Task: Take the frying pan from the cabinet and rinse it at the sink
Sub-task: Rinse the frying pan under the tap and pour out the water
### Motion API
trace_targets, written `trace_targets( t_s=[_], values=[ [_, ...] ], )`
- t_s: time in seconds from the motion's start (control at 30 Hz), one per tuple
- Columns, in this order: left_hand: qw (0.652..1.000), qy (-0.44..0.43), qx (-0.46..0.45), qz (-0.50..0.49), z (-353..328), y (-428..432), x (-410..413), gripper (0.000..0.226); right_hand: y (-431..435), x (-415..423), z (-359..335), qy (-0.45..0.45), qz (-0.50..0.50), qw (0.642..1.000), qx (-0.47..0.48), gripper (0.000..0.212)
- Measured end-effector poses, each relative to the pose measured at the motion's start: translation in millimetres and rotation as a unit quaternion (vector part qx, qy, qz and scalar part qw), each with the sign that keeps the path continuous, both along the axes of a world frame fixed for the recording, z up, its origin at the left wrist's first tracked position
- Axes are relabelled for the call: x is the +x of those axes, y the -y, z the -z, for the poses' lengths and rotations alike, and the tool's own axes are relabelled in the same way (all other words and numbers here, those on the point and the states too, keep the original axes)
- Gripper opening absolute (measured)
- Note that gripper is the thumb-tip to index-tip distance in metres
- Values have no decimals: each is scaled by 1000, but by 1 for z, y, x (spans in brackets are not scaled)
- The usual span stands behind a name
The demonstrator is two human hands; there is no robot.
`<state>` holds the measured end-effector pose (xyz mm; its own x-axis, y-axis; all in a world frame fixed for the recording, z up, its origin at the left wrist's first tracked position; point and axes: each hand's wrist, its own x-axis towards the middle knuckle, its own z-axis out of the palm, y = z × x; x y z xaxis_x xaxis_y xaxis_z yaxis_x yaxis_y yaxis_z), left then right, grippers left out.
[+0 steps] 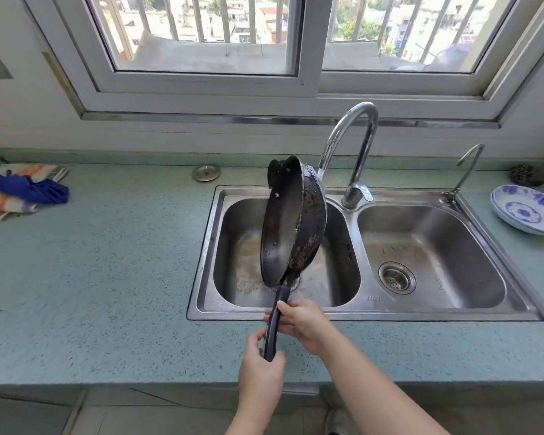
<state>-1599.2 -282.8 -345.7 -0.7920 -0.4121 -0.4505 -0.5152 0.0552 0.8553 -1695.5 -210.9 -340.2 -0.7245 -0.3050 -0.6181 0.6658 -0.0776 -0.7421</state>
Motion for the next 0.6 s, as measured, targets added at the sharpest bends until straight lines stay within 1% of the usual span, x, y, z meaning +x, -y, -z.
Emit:
trace_targets(
  t_s=[0.1,0.17,0.37,0.47,0.6],
  values=[
    [1000,3,-20,11,-1,2,-2,32,3,-1,0,7,11,1000,-14,19],
    [999,4,-35,24,-3,2,-2,37,2,1,2,18,19,999,-21,22],
    [997,3,-68,48,-7,-4,-3,43,-2,5,11,41,34,998,-35,34],
    [995,4,-75,65,-4,-7,-2,44,-3,7,13,40,44,998,-25,32],
    [994,9,-70,82,1,-12,-2,45,-7,8,15,25,50,998,15,28]
  ],
)
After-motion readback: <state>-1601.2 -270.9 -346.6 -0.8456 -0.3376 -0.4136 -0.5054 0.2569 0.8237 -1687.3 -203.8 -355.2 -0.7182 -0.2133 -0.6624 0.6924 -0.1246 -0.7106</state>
